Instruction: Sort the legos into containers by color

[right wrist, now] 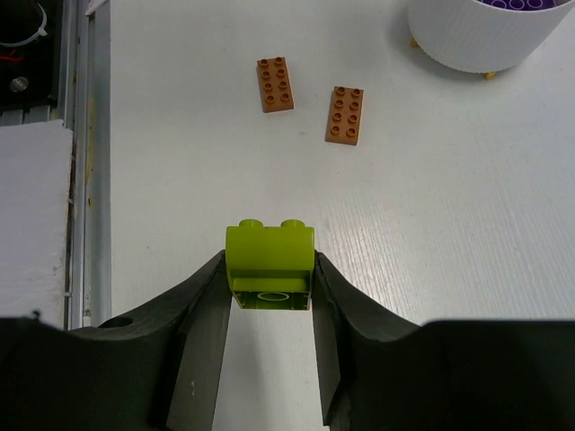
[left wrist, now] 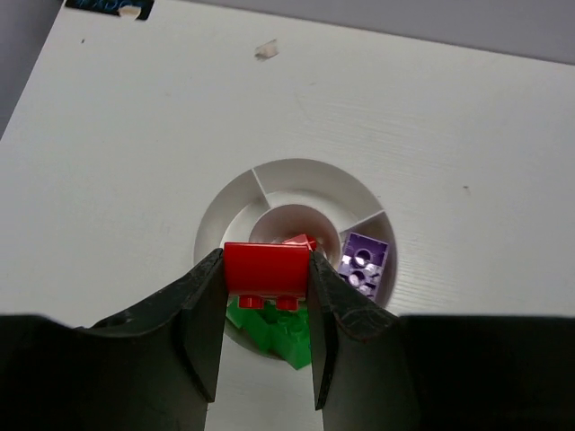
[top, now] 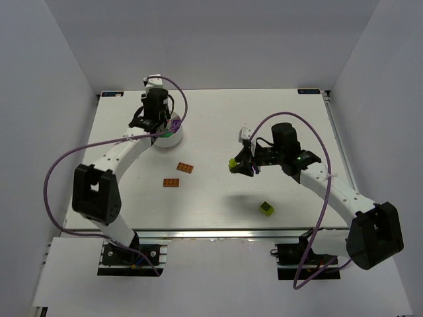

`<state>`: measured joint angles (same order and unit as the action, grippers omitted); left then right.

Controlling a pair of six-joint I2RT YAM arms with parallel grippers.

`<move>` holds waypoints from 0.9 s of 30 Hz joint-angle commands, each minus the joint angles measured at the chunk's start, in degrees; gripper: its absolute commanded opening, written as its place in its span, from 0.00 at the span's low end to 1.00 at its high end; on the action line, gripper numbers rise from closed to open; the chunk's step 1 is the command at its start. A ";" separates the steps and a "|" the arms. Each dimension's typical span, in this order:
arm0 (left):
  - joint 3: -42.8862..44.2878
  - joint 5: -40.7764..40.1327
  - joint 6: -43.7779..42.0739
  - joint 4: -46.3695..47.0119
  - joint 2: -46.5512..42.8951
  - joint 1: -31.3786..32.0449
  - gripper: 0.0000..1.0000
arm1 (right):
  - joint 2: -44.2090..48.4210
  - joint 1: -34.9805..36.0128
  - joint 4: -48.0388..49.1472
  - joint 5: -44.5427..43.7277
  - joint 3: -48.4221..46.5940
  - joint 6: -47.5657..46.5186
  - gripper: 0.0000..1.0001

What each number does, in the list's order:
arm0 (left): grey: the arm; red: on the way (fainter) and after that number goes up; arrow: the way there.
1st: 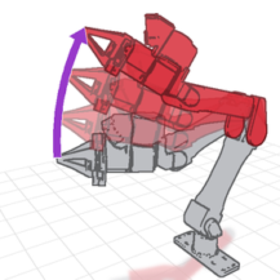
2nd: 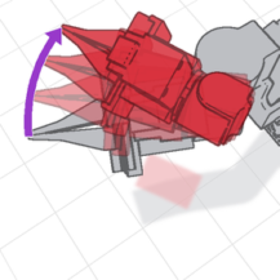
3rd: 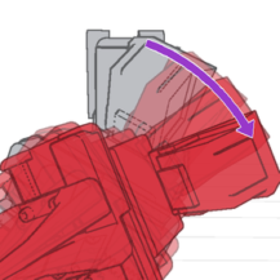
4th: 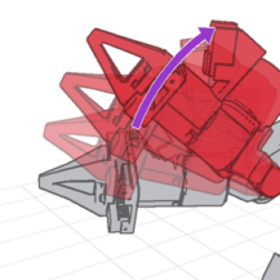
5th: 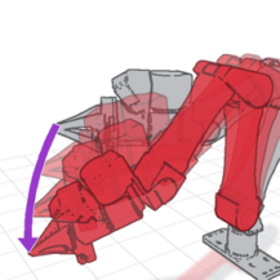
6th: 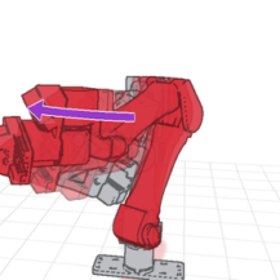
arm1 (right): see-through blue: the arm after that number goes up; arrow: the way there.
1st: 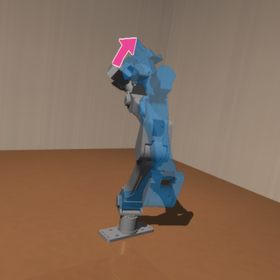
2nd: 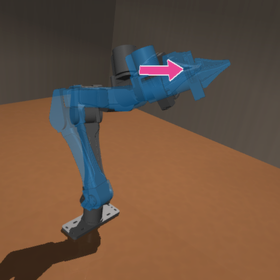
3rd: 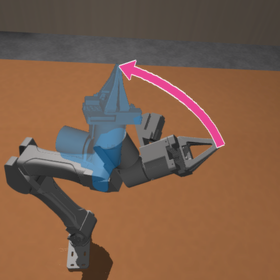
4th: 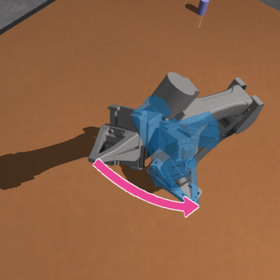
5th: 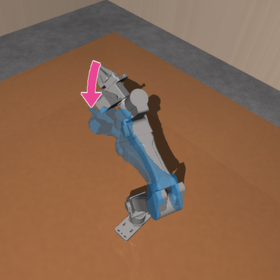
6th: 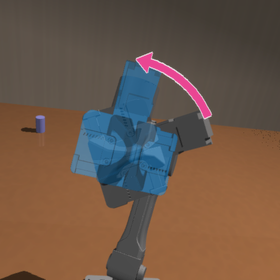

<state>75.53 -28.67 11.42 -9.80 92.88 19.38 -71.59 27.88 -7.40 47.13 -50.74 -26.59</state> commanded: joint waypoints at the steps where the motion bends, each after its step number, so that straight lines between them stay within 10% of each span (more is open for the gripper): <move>1: 5.50 -8.78 4.40 -7.77 3.62 -0.30 0.00 | 1.28 0.16 2.56 -0.03 0.03 1.36 0.00; 27: 6.47 -3.33 2.11 0.31 9.77 -0.39 0.00 | -0.22 0.16 2.74 -0.38 0.12 1.10 0.00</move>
<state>79.77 -32.32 13.76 -10.15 101.45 19.22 -71.75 27.88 -6.17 46.41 -50.72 -25.85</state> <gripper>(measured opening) 0.462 0.430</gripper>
